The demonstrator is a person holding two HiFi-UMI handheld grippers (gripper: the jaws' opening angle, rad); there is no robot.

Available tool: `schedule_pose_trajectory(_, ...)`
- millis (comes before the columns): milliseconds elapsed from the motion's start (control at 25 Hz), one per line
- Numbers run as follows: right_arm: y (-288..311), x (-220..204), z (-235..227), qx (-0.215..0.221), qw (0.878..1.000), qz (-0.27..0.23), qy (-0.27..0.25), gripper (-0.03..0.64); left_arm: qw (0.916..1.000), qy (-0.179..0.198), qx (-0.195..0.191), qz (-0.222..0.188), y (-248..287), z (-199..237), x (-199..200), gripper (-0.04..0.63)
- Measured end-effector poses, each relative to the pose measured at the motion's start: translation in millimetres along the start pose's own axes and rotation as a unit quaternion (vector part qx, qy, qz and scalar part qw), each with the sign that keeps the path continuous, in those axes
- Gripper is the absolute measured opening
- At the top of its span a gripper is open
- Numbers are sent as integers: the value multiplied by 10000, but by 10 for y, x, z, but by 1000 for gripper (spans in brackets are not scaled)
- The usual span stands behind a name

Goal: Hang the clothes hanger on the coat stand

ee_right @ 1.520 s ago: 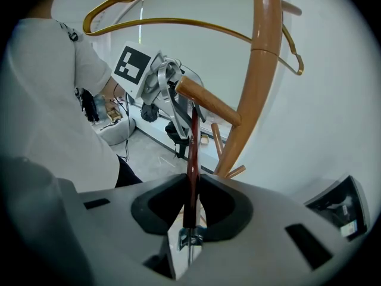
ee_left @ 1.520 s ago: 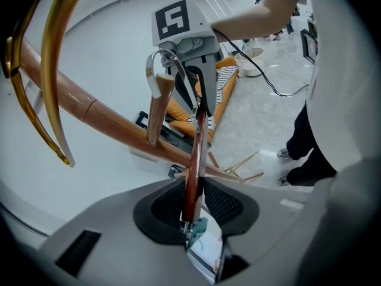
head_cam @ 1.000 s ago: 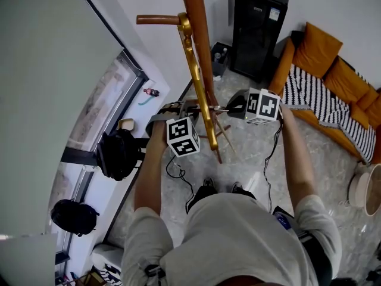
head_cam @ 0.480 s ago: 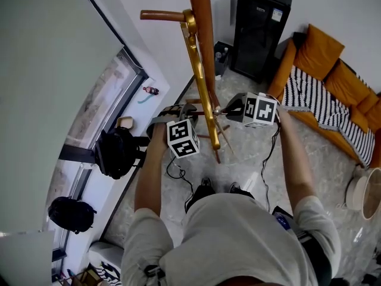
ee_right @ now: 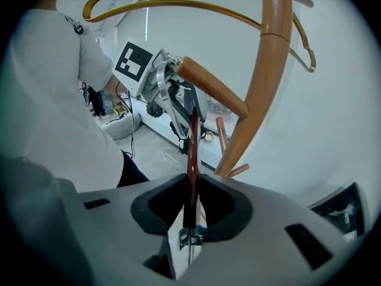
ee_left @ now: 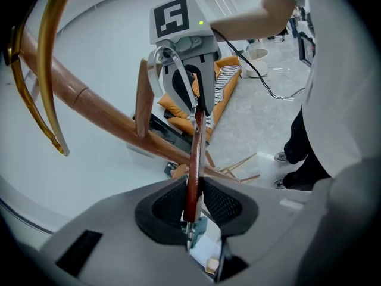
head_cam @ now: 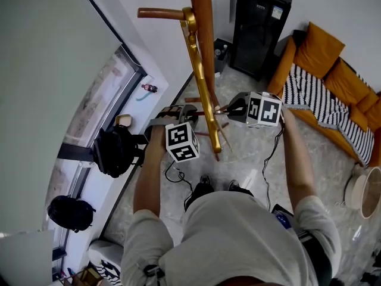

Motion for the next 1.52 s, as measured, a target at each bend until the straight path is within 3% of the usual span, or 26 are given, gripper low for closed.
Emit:
schedule_pose_trajectory(480,-27,-54,-186,192,9997,-19,126,66,9998,-131,-160,42,54,134,35,92)
schedule_pose_trajectory(840,56,-61,-287,179,9998,-28,114,66,9997,-186,-49,120,133,168,-23,95)
schedule_pose_trajectory(1040,99,-79,-318,-39,10000,-65,30,73,9996,-256,59,139,185,154,-54,98)
schedule_pose_trajectory(1520,245,-119,-303,-1095,9933,29,-364,84,9983,-363,462,61,319,45,-140,107)
Point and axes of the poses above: the fingertips, and each gripper's own axes: y forward along the fingers, z to its left, x out of its top, the point moved 10 cm from there along -y, backward along the fingers, and after that the axes turned 1 degree about -z, right-handed, at the moved point
